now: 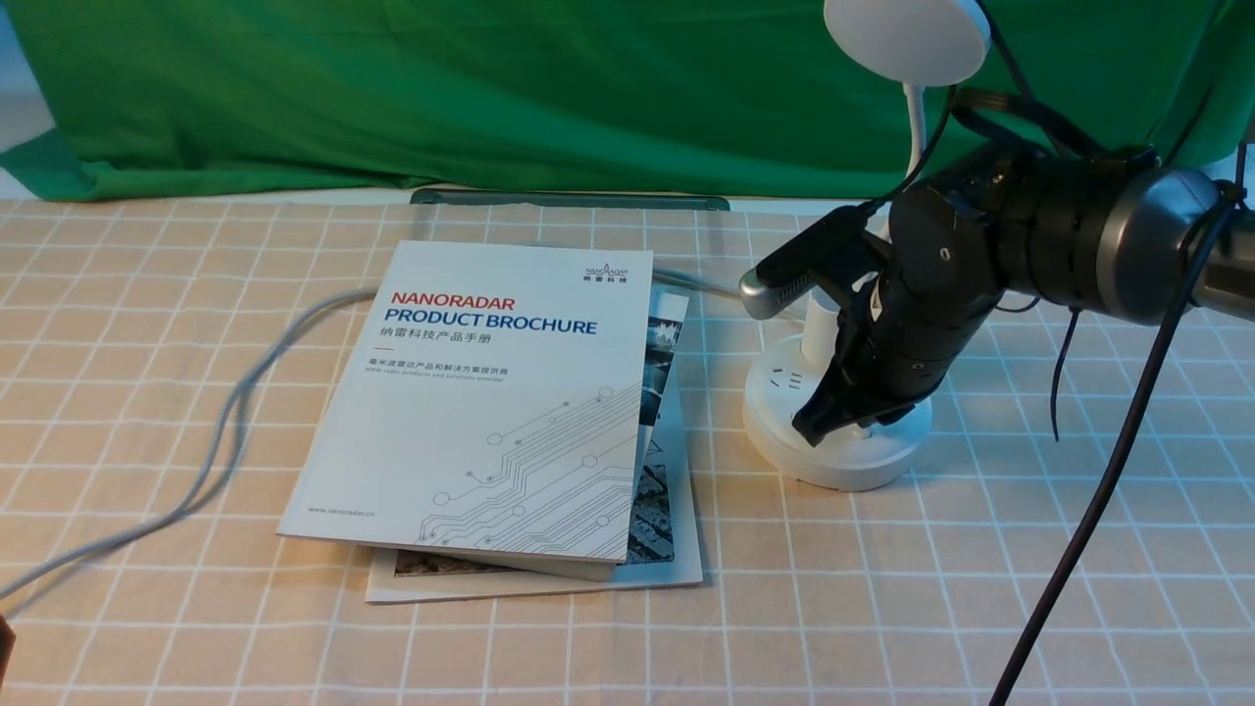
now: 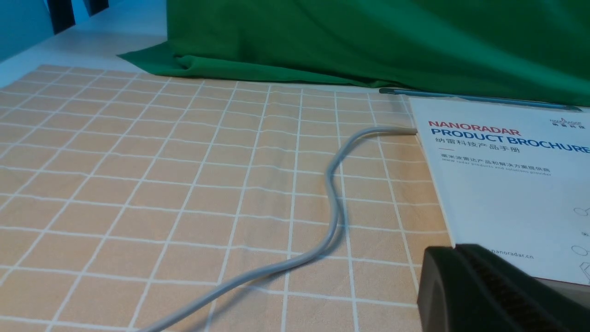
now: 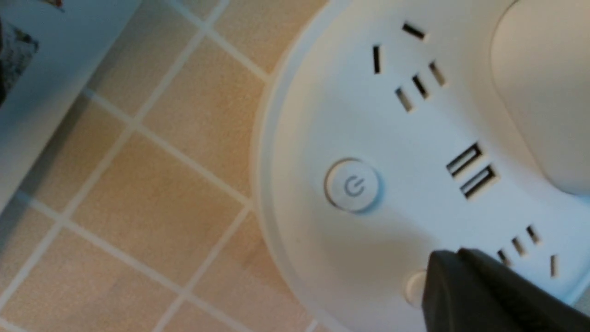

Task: Turn on the table lamp on the light coffee tablecloth with your hand.
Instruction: 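Press the button on the base of the white desk lamp with the right gripper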

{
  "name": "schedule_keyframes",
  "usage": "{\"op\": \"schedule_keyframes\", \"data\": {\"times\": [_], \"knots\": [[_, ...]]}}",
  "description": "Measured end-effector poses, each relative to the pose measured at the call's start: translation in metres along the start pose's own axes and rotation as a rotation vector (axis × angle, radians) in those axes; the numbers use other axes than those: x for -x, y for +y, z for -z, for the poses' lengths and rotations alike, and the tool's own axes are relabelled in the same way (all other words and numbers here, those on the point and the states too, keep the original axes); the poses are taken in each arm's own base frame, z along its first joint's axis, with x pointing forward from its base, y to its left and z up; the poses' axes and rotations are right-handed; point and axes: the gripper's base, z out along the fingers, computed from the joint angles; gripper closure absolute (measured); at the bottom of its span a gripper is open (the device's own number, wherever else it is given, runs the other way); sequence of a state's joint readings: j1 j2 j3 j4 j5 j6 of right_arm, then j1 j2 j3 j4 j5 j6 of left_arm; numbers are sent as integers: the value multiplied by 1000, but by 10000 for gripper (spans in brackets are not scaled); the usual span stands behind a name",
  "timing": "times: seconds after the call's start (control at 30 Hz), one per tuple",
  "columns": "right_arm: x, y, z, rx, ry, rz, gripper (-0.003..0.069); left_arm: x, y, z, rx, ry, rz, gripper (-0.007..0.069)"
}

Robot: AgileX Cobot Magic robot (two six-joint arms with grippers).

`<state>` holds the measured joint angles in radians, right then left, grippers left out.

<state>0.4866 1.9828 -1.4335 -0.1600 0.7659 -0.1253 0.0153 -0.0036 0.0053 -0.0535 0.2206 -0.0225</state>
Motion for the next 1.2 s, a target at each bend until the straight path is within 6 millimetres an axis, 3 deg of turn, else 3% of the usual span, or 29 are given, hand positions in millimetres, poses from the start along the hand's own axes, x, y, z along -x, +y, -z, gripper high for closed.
{"op": "schedule_keyframes", "data": {"times": [0.57, 1.0, 1.2], "knots": [[-13, 4, -15, -4, 5, 19, 629, 0, 0, 0, 0, 0, 0, 603], [-14, -2, 8, -48, -69, 24, 629, 0, 0, 0, 0, 0, 0, 603], [-17, -2, 1, -49, -87, 27, 629, 0, 0, 0, 0, 0, 0, 603]]}}
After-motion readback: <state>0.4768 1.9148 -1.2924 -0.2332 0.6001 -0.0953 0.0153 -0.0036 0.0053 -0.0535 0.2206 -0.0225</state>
